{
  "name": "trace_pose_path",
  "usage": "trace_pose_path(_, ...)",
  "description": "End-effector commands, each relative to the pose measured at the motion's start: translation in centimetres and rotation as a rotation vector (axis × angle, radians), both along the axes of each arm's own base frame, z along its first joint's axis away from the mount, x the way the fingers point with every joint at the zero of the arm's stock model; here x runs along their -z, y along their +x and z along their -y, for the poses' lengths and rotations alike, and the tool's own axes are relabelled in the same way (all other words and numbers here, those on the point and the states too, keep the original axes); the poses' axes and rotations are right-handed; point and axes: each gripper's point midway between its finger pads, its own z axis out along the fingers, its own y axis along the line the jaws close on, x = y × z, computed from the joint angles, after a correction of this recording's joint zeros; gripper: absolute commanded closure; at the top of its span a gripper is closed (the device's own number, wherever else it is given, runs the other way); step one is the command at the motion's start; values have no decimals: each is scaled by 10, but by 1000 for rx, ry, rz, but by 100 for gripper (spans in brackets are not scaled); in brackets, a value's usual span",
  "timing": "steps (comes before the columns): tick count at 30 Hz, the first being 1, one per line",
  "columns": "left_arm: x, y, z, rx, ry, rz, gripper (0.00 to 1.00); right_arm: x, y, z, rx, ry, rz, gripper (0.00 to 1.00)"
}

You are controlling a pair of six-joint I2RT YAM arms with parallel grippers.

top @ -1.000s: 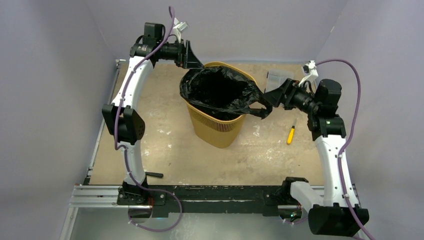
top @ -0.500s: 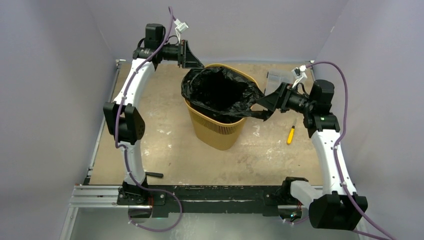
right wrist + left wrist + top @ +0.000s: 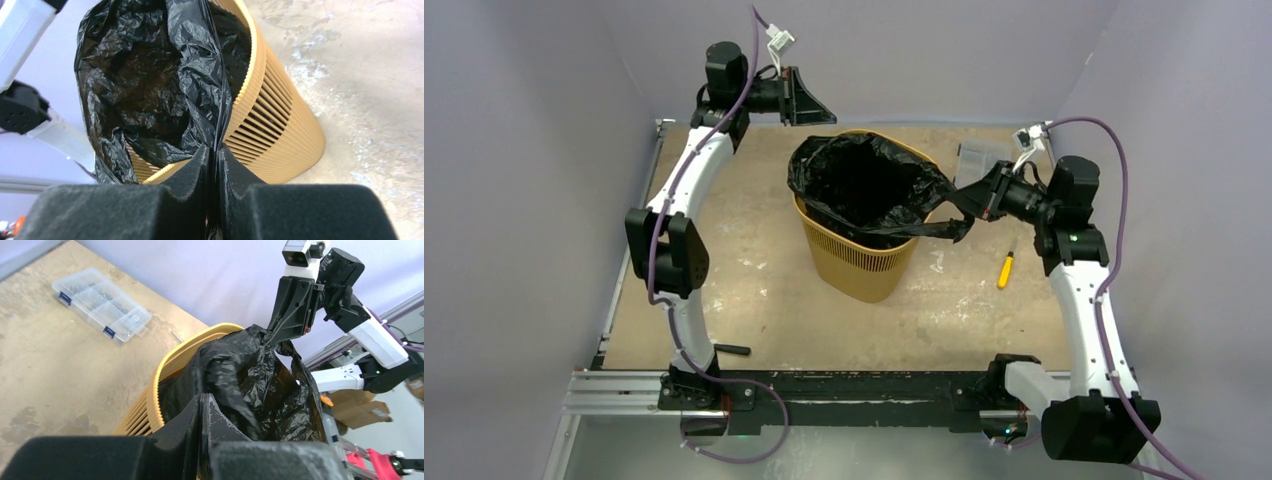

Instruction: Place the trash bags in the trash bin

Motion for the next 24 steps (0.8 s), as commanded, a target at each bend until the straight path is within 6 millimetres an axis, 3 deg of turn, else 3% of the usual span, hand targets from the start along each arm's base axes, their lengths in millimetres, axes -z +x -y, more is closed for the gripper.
trace_pose_path(1, -63, -18, -11, -107, -2, 232, 100, -34, 11, 12, 84, -57, 114, 88)
trace_pose_path(7, -56, -11, -27, -260, 137, 321, 100, -60, 23, 20, 135, -93, 192, 88)
trace_pose_path(8, -52, -8, -30, -286, 157, 317, 93, -61, 22, 17, 114, -87, 195, 88)
trace_pose_path(10, -36, 5, -38, -349, 223, 282, 65, -60, 20, 10, 53, -70, 192, 85)
trace_pose_path(11, -27, 11, -41, -368, 254, 261, 57, -57, 21, 9, 41, -69, 186, 83)
trace_pose_path(15, 3, 23, -41, -358, 308, 167, 43, -42, 16, 4, -13, -73, 157, 78)
trace_pose_path(17, 20, 27, -47, -376, 383, 124, 41, -38, 15, 3, -22, -74, 144, 76)
trace_pose_path(20, 28, 25, -47, -352, 401, 104, 37, -35, 13, 2, -49, -80, 137, 74)
trace_pose_path(24, 39, 13, -41, -255, 399, 60, 41, -34, 11, -2, -77, -65, 130, 73)
